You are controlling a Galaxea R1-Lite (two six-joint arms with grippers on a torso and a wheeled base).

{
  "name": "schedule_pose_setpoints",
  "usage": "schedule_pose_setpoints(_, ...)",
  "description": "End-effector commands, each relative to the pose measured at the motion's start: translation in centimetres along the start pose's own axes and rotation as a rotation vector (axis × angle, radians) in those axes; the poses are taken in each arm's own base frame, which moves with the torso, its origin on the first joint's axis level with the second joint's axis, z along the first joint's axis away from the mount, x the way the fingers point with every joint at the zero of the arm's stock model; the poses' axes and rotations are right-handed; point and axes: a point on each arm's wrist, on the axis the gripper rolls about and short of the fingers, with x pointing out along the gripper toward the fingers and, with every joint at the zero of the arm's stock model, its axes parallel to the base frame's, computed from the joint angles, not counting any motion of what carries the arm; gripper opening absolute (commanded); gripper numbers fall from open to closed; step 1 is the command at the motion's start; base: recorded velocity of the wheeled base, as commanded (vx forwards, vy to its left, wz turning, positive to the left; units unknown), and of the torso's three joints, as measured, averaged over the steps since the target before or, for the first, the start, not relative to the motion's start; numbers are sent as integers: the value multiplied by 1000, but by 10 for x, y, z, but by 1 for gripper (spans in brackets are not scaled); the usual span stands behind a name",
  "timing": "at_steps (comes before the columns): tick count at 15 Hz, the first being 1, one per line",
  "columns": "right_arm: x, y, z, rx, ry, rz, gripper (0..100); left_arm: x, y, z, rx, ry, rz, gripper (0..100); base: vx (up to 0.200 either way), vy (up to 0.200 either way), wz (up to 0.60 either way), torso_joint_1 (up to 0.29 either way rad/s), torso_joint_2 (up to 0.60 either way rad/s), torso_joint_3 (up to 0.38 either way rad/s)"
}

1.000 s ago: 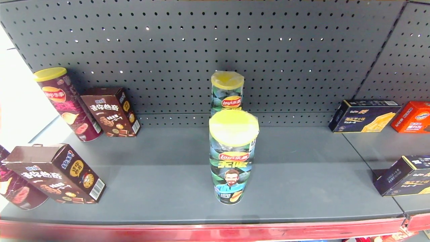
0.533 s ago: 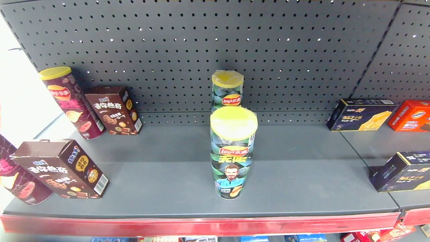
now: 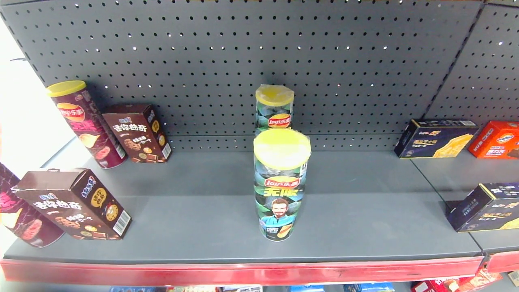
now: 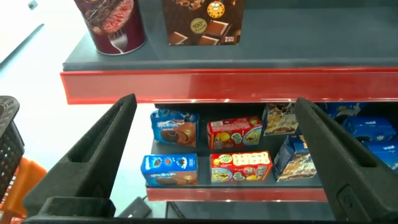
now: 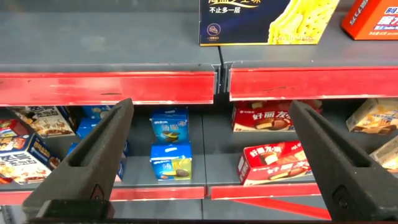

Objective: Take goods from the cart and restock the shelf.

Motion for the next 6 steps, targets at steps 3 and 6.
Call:
schedule_pose_setpoints(3,0,0,0,-1,1,0,100,0,0,0,0,0,0,100,0,0,0,0,0,0)
schedule_pose_setpoints(6,0,0,0,2,1,0,100,0,0,0,0,0,0,100,0,0,0,0,0,0)
